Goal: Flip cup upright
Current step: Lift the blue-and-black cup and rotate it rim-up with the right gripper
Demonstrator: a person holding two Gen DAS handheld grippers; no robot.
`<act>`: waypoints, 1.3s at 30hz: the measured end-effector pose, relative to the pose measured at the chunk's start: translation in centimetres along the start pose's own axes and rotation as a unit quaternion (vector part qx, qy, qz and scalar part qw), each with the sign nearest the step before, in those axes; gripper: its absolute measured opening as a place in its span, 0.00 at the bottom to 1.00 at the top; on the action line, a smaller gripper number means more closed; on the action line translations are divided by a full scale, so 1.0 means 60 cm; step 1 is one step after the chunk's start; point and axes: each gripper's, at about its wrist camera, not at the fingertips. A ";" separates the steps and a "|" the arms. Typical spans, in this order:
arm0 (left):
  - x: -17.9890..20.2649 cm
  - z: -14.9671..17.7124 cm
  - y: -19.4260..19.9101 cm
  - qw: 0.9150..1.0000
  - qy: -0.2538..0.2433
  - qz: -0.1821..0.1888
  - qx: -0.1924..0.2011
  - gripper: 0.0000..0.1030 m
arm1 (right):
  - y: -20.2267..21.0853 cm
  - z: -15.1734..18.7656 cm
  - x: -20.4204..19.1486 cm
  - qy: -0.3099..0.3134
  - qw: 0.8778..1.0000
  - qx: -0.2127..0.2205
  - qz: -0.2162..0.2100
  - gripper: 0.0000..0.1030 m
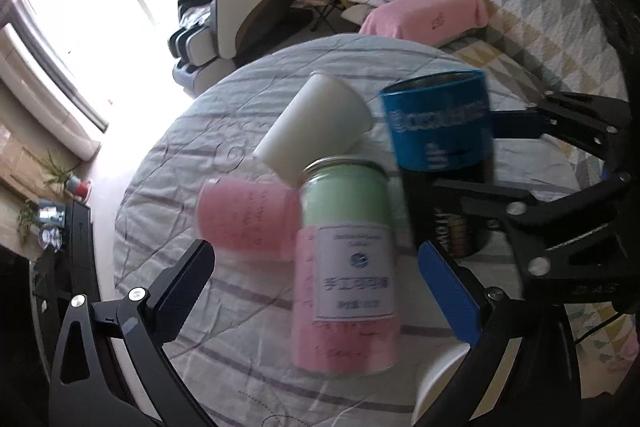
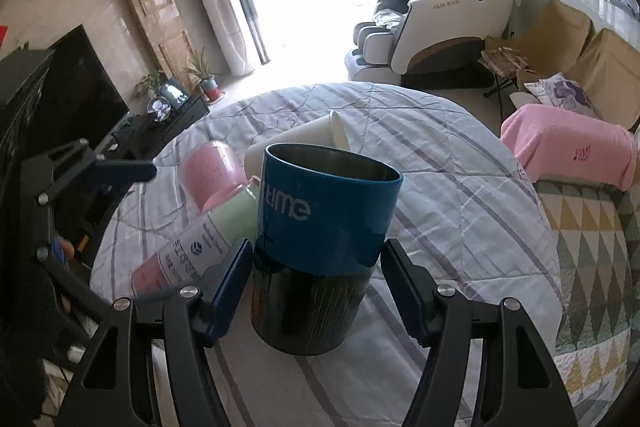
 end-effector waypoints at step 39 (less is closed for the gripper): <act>-0.001 0.007 -0.002 0.998 -0.029 -0.057 0.017 1.00 | -0.114 -0.034 0.135 -0.242 0.958 -0.127 -0.086 0.71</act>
Point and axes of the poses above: each gripper's, at about its wrist camera, not at the fingertips, and y roughly against the way its jaws point, x to its right, z to its underside
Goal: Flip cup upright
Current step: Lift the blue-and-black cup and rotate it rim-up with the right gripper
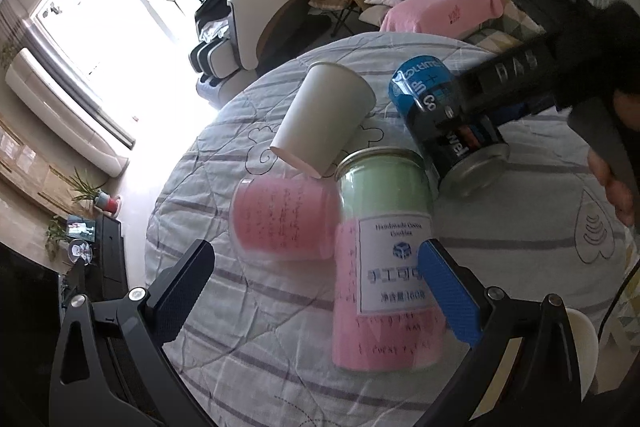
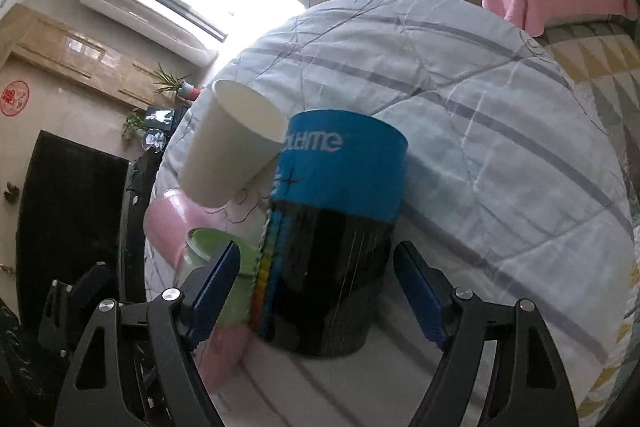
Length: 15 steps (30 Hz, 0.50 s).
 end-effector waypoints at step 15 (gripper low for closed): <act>-0.018 -0.007 0.027 0.999 0.027 0.029 0.019 1.00 | 0.068 0.098 -0.075 0.206 0.970 0.130 0.009 0.70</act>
Point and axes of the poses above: each gripper's, at about its wrist camera, not at the fingertips, and y roughly against the way its jaws point, x to its right, z to its underside
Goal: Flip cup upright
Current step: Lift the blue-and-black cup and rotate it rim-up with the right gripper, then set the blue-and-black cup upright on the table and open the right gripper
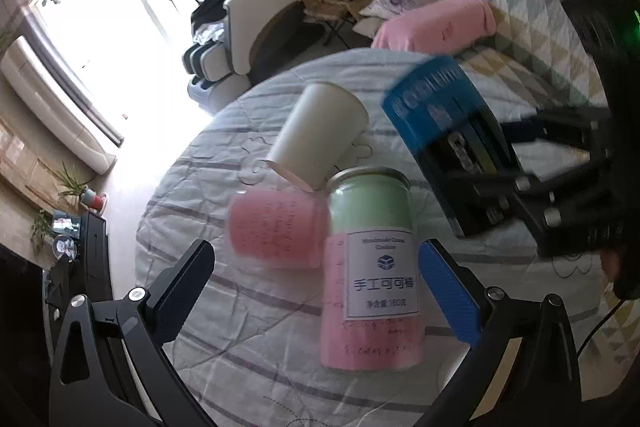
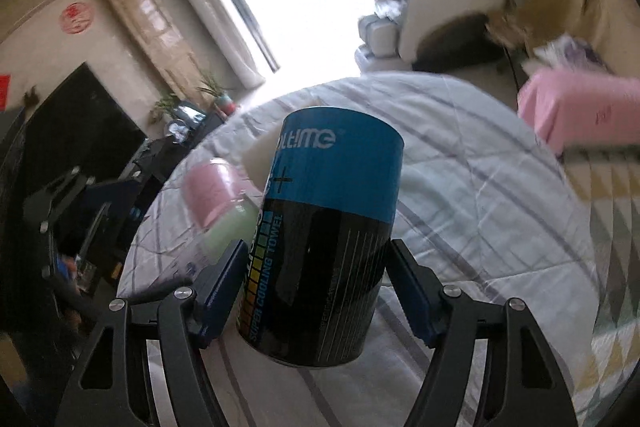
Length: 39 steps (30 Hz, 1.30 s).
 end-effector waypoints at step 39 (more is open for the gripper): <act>-0.007 0.029 0.018 1.000 0.029 -0.010 -0.003 1.00 | -0.134 -0.022 0.032 -0.039 0.954 -0.296 0.001 0.68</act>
Point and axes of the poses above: each gripper's, at about its wrist camera, not at the fingertips, and y roughly against the way its jaws point, x to its right, z to its underside
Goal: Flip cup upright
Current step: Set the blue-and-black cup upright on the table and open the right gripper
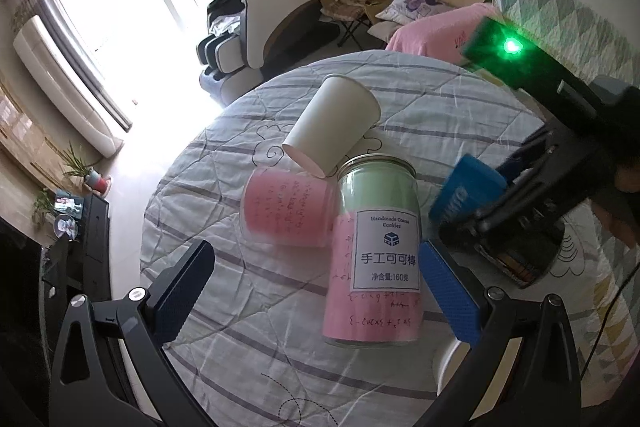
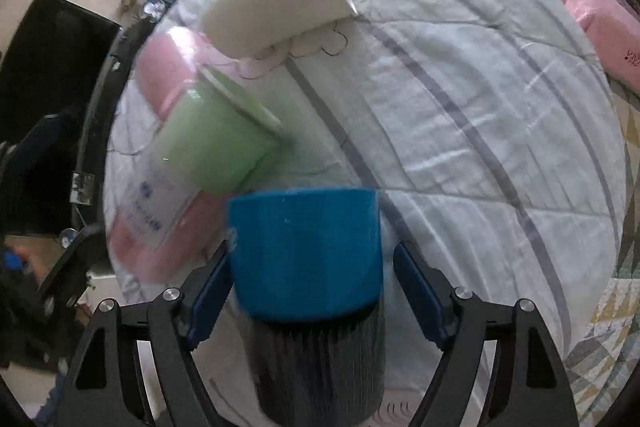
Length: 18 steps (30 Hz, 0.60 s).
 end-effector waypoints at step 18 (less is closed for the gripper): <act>-0.036 0.063 0.129 0.974 0.130 -0.117 0.146 1.00 | 0.086 0.170 -0.063 0.156 0.911 0.377 0.056 0.68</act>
Point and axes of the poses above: each gripper's, at about its wrist camera, not at the fingertips, and y roughly against the way its jaws point, x to its right, z to its underside
